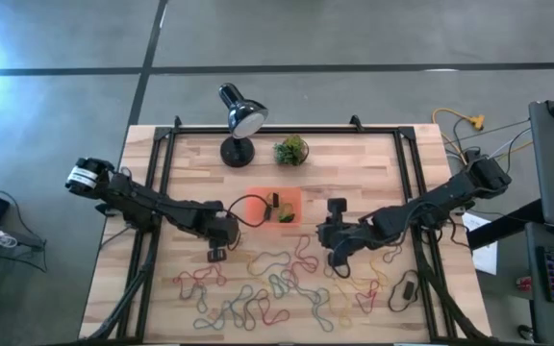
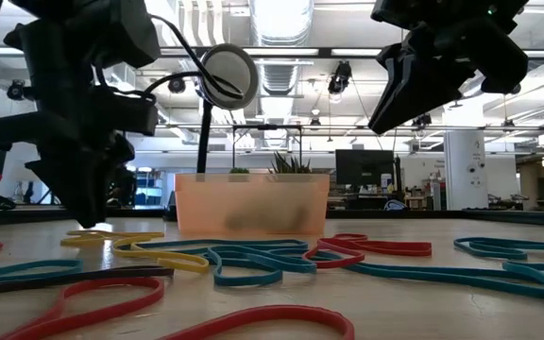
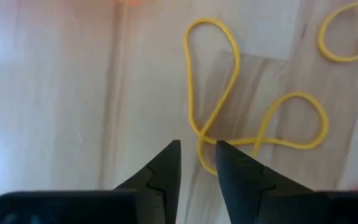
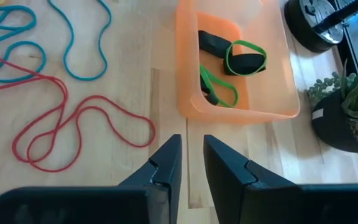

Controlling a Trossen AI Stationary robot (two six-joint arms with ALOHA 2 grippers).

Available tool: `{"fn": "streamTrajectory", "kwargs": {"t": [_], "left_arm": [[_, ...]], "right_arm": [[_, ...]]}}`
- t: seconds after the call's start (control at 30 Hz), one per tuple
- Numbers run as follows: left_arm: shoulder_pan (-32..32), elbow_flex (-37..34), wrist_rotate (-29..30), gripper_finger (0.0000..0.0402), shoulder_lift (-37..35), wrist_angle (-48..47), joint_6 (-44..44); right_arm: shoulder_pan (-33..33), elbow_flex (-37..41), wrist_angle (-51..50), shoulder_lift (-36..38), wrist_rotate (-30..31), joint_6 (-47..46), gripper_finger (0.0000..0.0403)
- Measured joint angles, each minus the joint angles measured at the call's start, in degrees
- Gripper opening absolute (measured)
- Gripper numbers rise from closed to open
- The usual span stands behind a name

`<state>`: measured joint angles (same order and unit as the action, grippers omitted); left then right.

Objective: Pick and place rubber bands into bin
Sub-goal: Put the yellow rubberband into the orange bin

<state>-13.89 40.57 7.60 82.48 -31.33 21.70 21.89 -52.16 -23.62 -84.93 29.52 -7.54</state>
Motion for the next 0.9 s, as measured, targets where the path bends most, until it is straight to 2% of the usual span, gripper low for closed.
{"fn": "streamTrajectory", "kwargs": {"t": [0.23,0.67,0.77,0.9], "left_arm": [[0.0,-0.1,-1.2,0.0084,0.3,1.2,0.5],[0.0,0.0,-3.0,0.0082,6.2,1.3,2.0],[0.0,0.0,-3.3,0.0064,6.2,1.1,2.0],[0.0,0.0,-3.7,0.0014,6.2,1.0,1.5]], "right_arm": [[0.0,0.0,0.0,0.0,0.0,-0.9,0.0062],[0.0,0.0,0.0,0.0,0.0,-1.5,0.0061],[0.0,0.0,0.0,0.0,0.0,-1.5,0.0059],[0.0,0.0,0.0,0.0,0.0,-1.5,0.0061]]}}
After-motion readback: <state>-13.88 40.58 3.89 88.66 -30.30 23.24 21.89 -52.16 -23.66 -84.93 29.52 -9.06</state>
